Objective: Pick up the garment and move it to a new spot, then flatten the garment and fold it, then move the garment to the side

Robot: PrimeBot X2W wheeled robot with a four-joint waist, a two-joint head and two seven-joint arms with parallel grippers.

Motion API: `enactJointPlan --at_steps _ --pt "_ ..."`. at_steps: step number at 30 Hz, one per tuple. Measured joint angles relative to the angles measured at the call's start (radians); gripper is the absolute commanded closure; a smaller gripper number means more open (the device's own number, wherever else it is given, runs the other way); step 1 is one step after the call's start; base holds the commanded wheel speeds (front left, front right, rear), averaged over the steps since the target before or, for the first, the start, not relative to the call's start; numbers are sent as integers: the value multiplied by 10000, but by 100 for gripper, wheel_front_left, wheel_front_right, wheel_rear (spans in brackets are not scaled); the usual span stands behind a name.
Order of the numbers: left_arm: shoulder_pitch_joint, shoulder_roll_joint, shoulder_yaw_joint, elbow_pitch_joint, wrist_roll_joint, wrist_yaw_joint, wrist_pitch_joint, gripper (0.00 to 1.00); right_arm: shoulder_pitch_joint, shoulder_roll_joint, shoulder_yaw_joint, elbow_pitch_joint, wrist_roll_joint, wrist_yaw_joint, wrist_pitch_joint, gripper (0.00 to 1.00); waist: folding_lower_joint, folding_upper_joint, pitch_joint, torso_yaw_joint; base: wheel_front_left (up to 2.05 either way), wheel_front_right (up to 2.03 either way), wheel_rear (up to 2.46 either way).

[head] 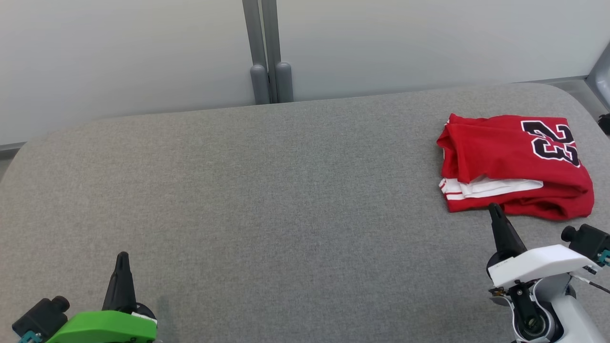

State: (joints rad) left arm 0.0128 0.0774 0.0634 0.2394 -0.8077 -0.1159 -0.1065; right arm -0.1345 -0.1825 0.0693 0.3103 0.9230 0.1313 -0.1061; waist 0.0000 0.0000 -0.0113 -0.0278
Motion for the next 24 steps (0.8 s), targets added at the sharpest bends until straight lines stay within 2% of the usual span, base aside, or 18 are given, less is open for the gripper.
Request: enactJointPlan --at_steps 24 --pt "-397 -79 174 17 -2740 -69 779 100 61 454 -648 -224 2395 -2 786 100 0 0 39 74 0 0 0"
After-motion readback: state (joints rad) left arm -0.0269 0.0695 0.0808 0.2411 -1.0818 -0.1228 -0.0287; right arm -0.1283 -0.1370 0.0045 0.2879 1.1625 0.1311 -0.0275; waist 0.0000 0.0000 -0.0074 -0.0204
